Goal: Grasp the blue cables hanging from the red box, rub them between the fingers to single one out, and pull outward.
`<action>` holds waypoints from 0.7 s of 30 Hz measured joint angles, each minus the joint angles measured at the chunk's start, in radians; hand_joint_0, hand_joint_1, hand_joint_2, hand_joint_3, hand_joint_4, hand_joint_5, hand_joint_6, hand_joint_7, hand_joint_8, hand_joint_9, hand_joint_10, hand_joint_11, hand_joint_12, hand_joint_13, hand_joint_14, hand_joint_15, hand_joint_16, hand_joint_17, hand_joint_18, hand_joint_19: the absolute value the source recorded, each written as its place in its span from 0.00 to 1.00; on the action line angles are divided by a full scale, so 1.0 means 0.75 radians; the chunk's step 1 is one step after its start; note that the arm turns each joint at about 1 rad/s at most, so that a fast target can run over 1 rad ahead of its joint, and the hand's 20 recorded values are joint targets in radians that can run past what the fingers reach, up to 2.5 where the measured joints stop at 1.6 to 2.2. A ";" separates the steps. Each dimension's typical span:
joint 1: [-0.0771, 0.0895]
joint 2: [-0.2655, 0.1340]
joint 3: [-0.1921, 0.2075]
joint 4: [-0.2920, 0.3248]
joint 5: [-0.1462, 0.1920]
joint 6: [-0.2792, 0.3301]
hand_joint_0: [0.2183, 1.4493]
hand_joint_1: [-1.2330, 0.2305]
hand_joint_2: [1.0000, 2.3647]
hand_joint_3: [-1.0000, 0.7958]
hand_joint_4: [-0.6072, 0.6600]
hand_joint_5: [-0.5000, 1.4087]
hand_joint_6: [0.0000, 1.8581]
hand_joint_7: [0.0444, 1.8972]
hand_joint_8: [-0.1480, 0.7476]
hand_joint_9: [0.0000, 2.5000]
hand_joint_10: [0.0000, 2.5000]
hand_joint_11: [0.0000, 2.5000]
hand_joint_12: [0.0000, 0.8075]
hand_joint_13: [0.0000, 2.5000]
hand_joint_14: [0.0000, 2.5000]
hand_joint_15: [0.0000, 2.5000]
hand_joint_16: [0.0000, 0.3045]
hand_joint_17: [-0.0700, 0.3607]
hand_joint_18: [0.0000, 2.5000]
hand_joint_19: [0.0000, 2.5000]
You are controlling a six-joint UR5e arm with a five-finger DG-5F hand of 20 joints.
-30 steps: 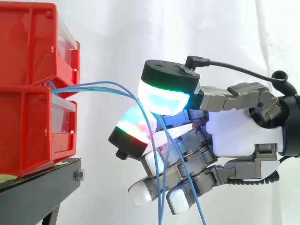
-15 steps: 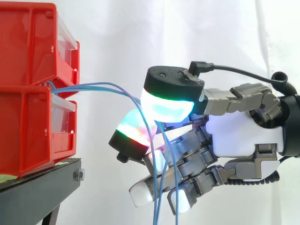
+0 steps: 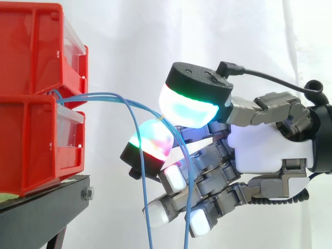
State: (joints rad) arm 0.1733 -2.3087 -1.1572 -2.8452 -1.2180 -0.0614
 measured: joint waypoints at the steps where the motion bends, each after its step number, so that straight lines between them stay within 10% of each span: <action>1: 0.000 0.000 0.000 0.000 0.000 0.000 0.28 0.35 0.00 0.28 0.64 0.18 0.47 0.53 0.64 0.39 0.01 0.30 0.59 0.32 0.01 0.17 0.21 0.50 0.37 0.21; 21: 0.000 0.000 0.009 -0.003 0.000 0.000 0.40 0.23 0.01 0.38 0.52 0.17 0.49 0.56 0.63 0.38 0.01 0.30 0.59 0.33 0.01 0.16 0.21 0.49 0.38 0.19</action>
State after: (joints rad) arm 0.1733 -2.3088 -1.1501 -2.8471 -1.2180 -0.0613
